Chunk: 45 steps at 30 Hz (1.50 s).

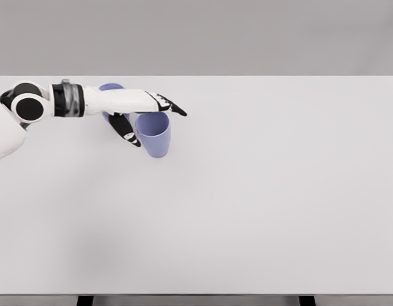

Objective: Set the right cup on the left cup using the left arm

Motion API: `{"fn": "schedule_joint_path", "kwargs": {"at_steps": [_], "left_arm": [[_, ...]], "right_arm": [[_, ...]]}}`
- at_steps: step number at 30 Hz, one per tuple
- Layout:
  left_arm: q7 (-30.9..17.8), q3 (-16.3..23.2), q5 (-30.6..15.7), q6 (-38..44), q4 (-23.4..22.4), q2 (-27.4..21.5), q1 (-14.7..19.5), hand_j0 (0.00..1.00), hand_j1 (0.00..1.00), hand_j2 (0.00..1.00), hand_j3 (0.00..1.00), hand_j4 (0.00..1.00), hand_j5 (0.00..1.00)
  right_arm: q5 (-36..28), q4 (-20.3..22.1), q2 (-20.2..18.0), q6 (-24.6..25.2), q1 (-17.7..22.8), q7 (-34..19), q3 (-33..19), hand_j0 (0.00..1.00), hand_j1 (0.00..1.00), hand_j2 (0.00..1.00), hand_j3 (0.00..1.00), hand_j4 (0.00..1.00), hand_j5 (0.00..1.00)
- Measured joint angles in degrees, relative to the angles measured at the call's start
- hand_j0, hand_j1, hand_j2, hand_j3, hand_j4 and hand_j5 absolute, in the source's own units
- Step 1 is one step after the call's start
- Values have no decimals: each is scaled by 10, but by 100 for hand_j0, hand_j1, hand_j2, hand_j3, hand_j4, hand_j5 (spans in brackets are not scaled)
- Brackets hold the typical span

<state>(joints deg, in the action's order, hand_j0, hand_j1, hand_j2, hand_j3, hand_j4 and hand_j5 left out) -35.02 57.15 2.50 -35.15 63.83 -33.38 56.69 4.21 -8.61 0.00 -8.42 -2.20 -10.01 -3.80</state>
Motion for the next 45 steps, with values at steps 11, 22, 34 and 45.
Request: {"fn": "schedule_joint_path", "kwargs": {"at_steps": [11, 22, 34, 45], "left_arm": [[0, -4, 5, 0, -4, 2, -9, 61, 61, 61, 61, 61, 61], [0, -9, -37, 0, 47, -39, 12, 59, 59, 59, 59, 59, 59], [0, -3, -97, 0, 117, -111, 81, 59, 59, 59, 59, 59, 59], [0, 0, -118, 0, 133, -152, 119, 59, 59, 59, 59, 59, 59]], "right_arm": [[0, 0, 0, 0, 0, 0, 0, 100, 100, 100, 100, 100, 100], [0, 0, 0, 0, 0, 0, 0, 100, 100, 100, 100, 100, 100], [0, 0, 0, 0, 0, 0, 0, 100, 100, 100, 100, 100, 100], [0, 0, 0, 0, 0, 0, 0, 100, 100, 100, 100, 100, 100]]}}
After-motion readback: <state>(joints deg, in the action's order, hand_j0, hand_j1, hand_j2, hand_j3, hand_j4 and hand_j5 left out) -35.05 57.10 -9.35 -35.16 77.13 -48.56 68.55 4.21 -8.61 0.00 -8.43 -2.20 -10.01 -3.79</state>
